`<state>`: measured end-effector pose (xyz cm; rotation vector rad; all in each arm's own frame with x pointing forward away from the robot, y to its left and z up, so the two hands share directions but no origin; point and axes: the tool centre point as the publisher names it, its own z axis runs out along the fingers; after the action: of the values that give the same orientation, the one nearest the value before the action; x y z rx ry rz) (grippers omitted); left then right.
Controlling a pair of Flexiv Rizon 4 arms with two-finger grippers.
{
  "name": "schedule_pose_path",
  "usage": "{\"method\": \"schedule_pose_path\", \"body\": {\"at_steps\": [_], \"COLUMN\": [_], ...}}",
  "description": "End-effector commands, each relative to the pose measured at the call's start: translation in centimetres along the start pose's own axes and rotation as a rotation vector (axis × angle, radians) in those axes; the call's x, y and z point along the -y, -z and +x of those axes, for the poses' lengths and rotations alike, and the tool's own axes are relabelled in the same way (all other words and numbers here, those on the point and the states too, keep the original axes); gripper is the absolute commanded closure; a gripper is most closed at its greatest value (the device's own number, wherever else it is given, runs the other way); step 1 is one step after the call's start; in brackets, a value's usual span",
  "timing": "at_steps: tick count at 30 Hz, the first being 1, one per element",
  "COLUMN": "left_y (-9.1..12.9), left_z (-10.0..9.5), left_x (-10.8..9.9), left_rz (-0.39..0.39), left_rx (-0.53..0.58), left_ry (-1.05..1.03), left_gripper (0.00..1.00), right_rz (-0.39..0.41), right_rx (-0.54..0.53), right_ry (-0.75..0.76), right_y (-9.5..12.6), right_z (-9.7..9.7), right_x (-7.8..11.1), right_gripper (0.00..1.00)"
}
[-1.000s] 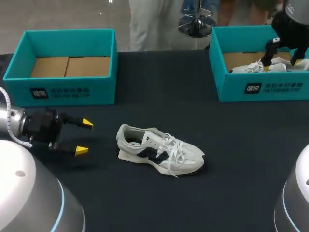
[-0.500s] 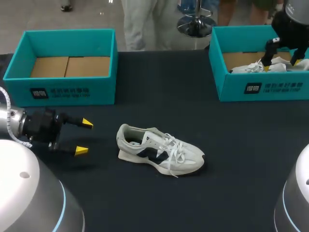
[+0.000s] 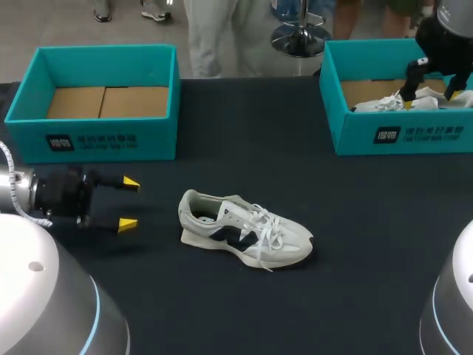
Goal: Take the shoe out of the shoebox, open the shoe tongue, remove and reinsert the insole, then place the shoe into the shoebox
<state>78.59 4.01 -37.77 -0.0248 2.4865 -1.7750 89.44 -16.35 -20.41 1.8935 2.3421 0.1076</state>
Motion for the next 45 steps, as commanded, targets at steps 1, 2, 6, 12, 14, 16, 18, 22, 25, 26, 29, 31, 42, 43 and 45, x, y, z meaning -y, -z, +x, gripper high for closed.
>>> {"method": "schedule_pose_path", "body": {"at_steps": [1,2,6,12,14,16,18,22,25,26,29,31,42,43,45], "left_y": [-0.4,-0.5,-0.8,-1.0,-1.0,-1.0,-1.0,-1.0,-1.0,-1.0,-1.0,-1.0,-1.2,-1.4,-1.9], "left_z": [0.3,0.3,0.4,0.6,0.6,0.6,0.6,0.6,0.6,0.6,0.6,0.6,0.6,0.5,0.4], "left_x": [-0.1,-0.2,-1.0,-1.3,-1.3,-1.3,-1.3,-1.3,-1.3,-1.3,-1.3,-1.3,-1.1,-1.0,-1.0], "left_rz": [-0.007,-0.008,-0.005,-0.021,-0.021,-0.021,-0.021,-0.021,-0.021,-0.021,-0.021,-0.021,0.028,0.019,0.014], "left_rx": [0.044,0.056,0.035,0.002,0.002,0.002,0.002,0.002,0.002,0.002,0.002,0.002,-0.123,-0.138,-0.15], "left_ry": [0.001,0.011,0.017,0.018,0.018,0.018,0.018,0.018,0.018,0.018,0.018,0.018,0.042,0.032,0.001], "left_gripper": [0.0,0.0,0.0,0.0,0.0,0.0,0.0,0.0,0.0,0.0,0.0,0.0,0.0,0.0,0.0], "right_rz": [0.001,0.001,0.001,0.001,0.001,0.001,0.001,0.001,0.001,0.001,0.001,0.001,0.001,0.001,0.001], "right_rx": [0.001,0.001,0.001,0.001,0.001,0.001,0.001,0.001,0.001,0.001,0.001,0.001,0.001,0.001,0.001], "right_ry": [0.0,0.0,0.0,0.0,0.0,0.0,0.0,0.0,0.0,0.0,0.0,0.0,0.0,0.0,0.0], "right_y": [0.0,0.0,0.0,0.0,0.0,0.0,0.0,0.0,0.0,0.0,0.0,0.0,0.0,0.0,0.0], "right_z": [0.0,0.0,0.0,0.0,0.0,0.0,0.0,0.0,0.0,0.0,0.0,0.0,0.0,0.0,0.0], "right_x": [-0.1,-0.1,-0.1,-0.1,-0.1,-0.1,-0.1,-0.1,-0.1,-0.1,-0.1,-0.1,-0.1,-0.1,-0.1], "right_gripper": [0.0,0.0,0.0,0.0,0.0,0.0,0.0,0.0,0.0,0.0,0.0,0.0,0.0,0.0,0.0]}}
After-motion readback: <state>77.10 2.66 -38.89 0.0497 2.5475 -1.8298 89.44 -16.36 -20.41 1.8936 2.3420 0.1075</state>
